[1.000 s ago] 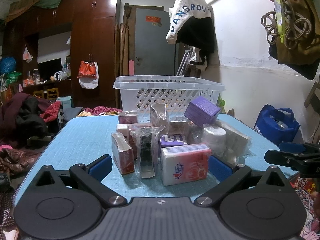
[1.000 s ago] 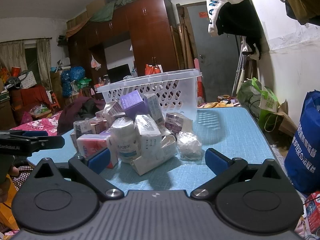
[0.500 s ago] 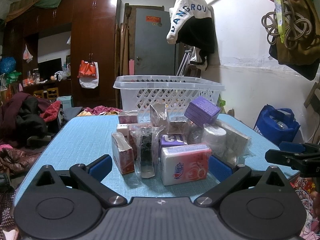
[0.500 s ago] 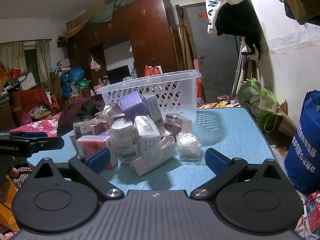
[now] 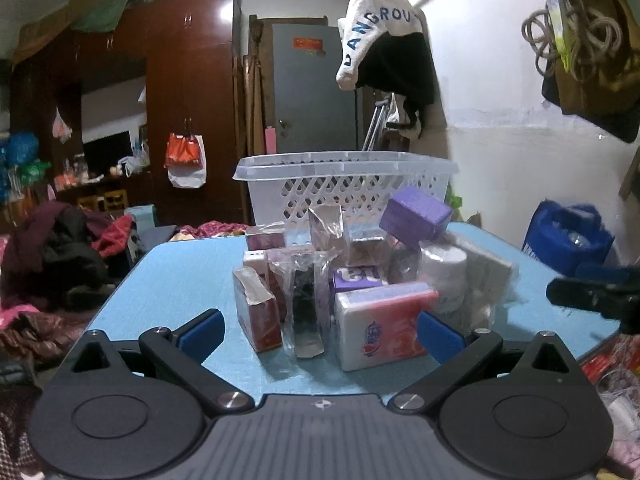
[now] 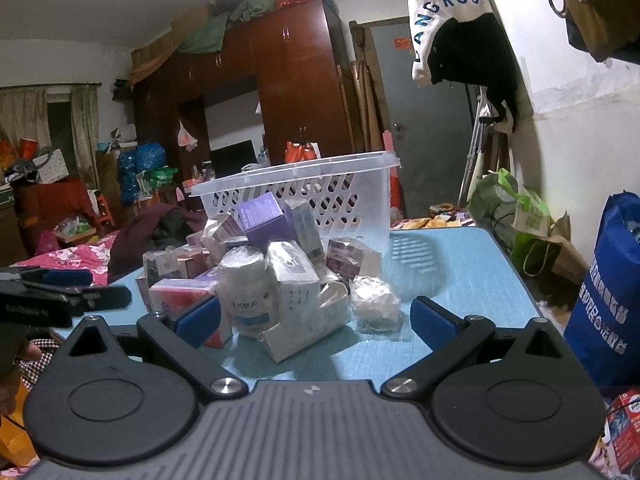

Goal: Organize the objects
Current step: 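Grasp the pink soap bar with the left tool while the right tool grasps a white wrapped box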

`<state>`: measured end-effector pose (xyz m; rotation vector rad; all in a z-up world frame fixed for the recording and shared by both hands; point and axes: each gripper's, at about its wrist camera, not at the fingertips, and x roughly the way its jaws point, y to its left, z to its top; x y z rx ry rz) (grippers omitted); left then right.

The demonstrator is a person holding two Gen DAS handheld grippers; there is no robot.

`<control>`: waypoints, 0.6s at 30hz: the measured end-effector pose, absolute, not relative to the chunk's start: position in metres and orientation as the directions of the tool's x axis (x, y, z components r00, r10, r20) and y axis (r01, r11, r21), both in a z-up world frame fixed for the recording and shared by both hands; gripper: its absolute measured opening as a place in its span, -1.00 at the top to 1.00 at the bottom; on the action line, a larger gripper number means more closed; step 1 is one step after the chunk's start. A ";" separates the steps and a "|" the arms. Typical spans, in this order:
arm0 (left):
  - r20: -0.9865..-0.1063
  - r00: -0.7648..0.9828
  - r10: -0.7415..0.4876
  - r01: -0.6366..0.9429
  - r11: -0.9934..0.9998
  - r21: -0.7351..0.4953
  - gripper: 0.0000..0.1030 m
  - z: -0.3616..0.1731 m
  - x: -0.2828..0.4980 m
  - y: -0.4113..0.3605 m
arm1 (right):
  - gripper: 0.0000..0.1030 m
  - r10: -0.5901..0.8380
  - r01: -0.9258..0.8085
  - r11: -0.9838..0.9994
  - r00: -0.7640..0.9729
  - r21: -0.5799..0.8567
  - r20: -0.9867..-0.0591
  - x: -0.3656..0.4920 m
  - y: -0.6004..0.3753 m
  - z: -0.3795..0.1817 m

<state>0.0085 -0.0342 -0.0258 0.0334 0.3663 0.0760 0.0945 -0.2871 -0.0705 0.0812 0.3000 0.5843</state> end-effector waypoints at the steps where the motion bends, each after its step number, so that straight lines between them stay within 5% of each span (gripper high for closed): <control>1: -0.361 0.930 0.071 -0.061 0.997 0.038 -1.00 -0.027 0.010 -0.034 | -1.00 0.559 -0.535 0.829 0.791 0.160 -0.249 0.095 -0.286 -0.070; 5: -0.370 0.927 0.057 -0.052 0.998 0.024 -1.00 -0.032 0.014 -0.030 | -0.99 0.551 -0.540 0.833 0.796 0.119 -0.251 0.100 -0.277 -0.071; 18: -0.385 0.923 0.008 0.006 0.999 0.035 -1.00 -0.049 0.054 -0.067 | -0.13 0.598 -0.610 0.789 0.741 0.067 -0.305 0.135 -0.258 -0.076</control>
